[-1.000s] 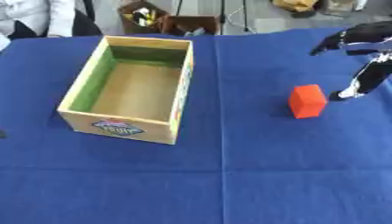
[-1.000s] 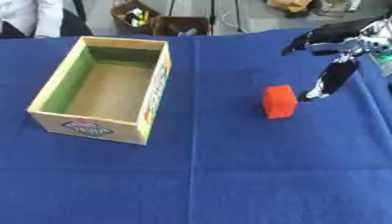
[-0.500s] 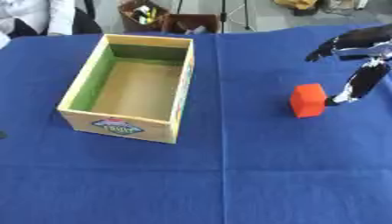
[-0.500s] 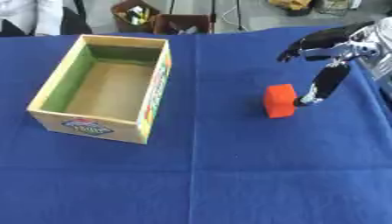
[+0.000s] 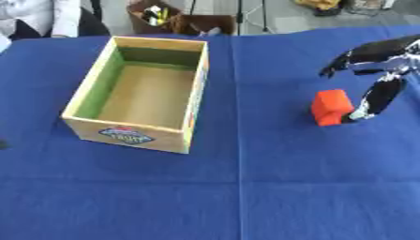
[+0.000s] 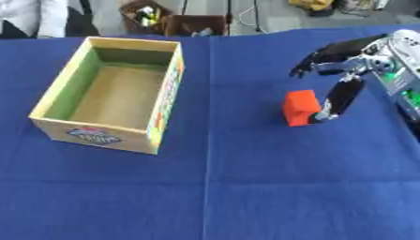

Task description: Pick up objects on the table and place them in the box.

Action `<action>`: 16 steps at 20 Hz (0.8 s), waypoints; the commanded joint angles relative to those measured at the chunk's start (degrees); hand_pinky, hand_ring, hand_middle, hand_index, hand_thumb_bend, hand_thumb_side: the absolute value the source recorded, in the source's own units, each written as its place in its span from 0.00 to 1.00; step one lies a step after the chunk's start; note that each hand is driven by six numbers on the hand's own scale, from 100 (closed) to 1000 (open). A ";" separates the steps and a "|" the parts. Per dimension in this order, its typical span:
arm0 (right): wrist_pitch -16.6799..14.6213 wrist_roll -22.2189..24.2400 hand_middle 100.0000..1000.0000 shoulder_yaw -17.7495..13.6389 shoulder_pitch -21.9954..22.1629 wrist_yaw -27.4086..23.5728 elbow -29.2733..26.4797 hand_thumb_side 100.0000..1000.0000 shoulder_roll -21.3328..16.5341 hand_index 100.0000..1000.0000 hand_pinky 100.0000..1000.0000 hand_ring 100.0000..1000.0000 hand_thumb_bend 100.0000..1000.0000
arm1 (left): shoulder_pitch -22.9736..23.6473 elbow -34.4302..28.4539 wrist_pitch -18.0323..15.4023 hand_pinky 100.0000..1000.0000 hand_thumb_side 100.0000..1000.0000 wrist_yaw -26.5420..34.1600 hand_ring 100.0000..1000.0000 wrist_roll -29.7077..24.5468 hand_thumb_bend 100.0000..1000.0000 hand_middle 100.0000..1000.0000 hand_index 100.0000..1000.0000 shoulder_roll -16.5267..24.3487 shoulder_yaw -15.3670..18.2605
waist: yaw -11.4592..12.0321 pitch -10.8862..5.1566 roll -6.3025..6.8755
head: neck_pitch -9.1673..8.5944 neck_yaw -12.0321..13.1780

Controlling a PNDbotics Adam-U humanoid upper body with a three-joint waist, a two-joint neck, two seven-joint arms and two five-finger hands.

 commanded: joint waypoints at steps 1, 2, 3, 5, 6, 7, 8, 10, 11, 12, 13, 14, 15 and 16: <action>-1.25 1.53 0.82 -0.31 -0.42 0.46 -0.97 0.36 -0.99 0.97 0.86 0.91 0.43 | -0.40 -1.01 -0.07 0.36 0.76 0.37 0.56 -0.31 0.27 0.50 0.80 0.80 -0.02 | 0.10 -0.88 -0.12 | -0.65 -0.21; -1.23 1.53 0.81 -0.31 -0.34 0.63 -0.97 0.36 -0.98 0.94 0.85 0.91 0.42 | -0.40 -1.01 -0.06 0.36 0.76 0.37 0.56 -0.33 0.27 0.50 0.80 0.79 -0.03 | 0.11 -0.88 -0.13 | -0.67 -0.22; -1.14 1.53 0.81 -0.21 -0.20 1.10 -0.90 0.36 -1.08 0.94 0.85 0.91 0.41 | -0.43 -1.01 -0.05 0.36 0.76 0.37 0.56 -0.36 0.27 0.50 0.80 0.76 -0.04 | 0.10 -0.85 -0.13 | -0.68 -0.21; -1.12 1.53 0.79 -0.15 -0.07 2.20 -0.83 0.36 -1.01 0.91 0.84 0.90 0.40 | -0.45 -1.01 -0.03 0.36 0.76 0.38 0.56 -0.41 0.27 0.50 0.80 0.74 -0.06 | 0.10 -0.82 -0.12 | -0.68 -0.22; -1.07 1.53 0.79 -0.18 -0.04 2.79 -0.75 0.36 -0.97 0.91 0.84 0.90 0.40 | -0.45 -1.01 -0.03 0.36 0.76 0.39 0.56 -0.44 0.27 0.50 0.80 0.73 -0.07 | 0.10 -0.81 -0.10 | -0.68 -0.25; -1.00 1.53 0.79 -0.23 -0.04 3.40 -0.67 0.36 -0.94 0.89 0.84 0.90 0.39 | -0.43 -1.01 -0.02 0.36 0.76 0.39 0.56 -0.46 0.27 0.50 0.80 0.70 -0.08 | 0.08 -0.79 -0.09 | -0.72 -0.28; -0.94 1.53 0.78 -0.29 -0.05 4.00 -0.59 0.37 -0.89 0.89 0.83 0.90 0.39 | -0.43 -1.01 -0.01 0.36 0.76 0.39 0.56 -0.49 0.27 0.50 0.80 0.67 -0.09 | 0.06 -0.77 -0.07 | -0.75 -0.31; -0.83 1.53 0.75 -0.39 -0.04 4.57 -0.60 0.38 -0.76 0.88 0.83 0.89 0.40 | -0.42 -1.01 0.01 0.36 0.76 0.37 0.56 -0.56 0.27 0.50 0.80 0.61 -0.12 | 0.00 -0.71 -0.03 | -0.79 -0.32; -0.84 1.53 0.73 -0.39 0.01 4.58 -0.75 0.38 -0.72 0.87 0.83 0.89 0.40 | -0.42 -1.01 0.01 0.36 0.76 0.36 0.56 -0.58 0.27 0.50 0.80 0.59 -0.11 | -0.01 -0.69 0.00 | -0.79 -0.34; -0.86 1.53 0.71 -0.32 0.08 4.43 -0.96 0.39 -0.68 0.86 0.83 0.88 0.40 | -0.41 -1.01 0.00 0.36 0.76 0.36 0.56 -0.59 0.27 0.50 0.80 0.58 -0.10 | -0.02 -0.67 0.03 | -0.79 -0.35; -0.86 1.53 0.70 -0.23 0.16 4.27 -1.18 0.39 -0.67 0.85 0.82 0.88 0.41 | -0.41 -1.01 -0.01 0.36 0.76 0.36 0.56 -0.60 0.27 0.49 0.80 0.56 -0.10 | -0.03 -0.65 0.05 | -0.79 -0.36; -0.84 1.53 0.68 -0.13 0.22 4.09 -1.41 0.39 -0.65 0.84 0.82 0.88 0.41 | -0.42 -1.01 0.00 0.36 0.76 0.36 0.56 -0.61 0.27 0.49 0.80 0.54 -0.11 | -0.04 -0.63 0.07 | -0.81 -0.38; -0.68 1.53 0.66 -0.14 0.20 3.91 -1.76 0.40 -0.62 0.82 0.81 0.87 0.41 | -0.42 -1.01 0.01 0.36 0.76 0.36 0.56 -0.65 0.27 0.49 0.80 0.52 -0.14 | -0.04 -0.61 0.08 | -0.84 -0.39; -0.46 1.53 0.63 -0.18 0.17 3.66 -2.14 0.42 -0.55 0.80 0.81 0.86 0.41 | -0.41 -1.01 0.04 0.36 0.76 0.36 0.56 -0.69 0.26 0.49 0.80 0.50 -0.16 | -0.05 -0.60 0.09 | -0.86 -0.39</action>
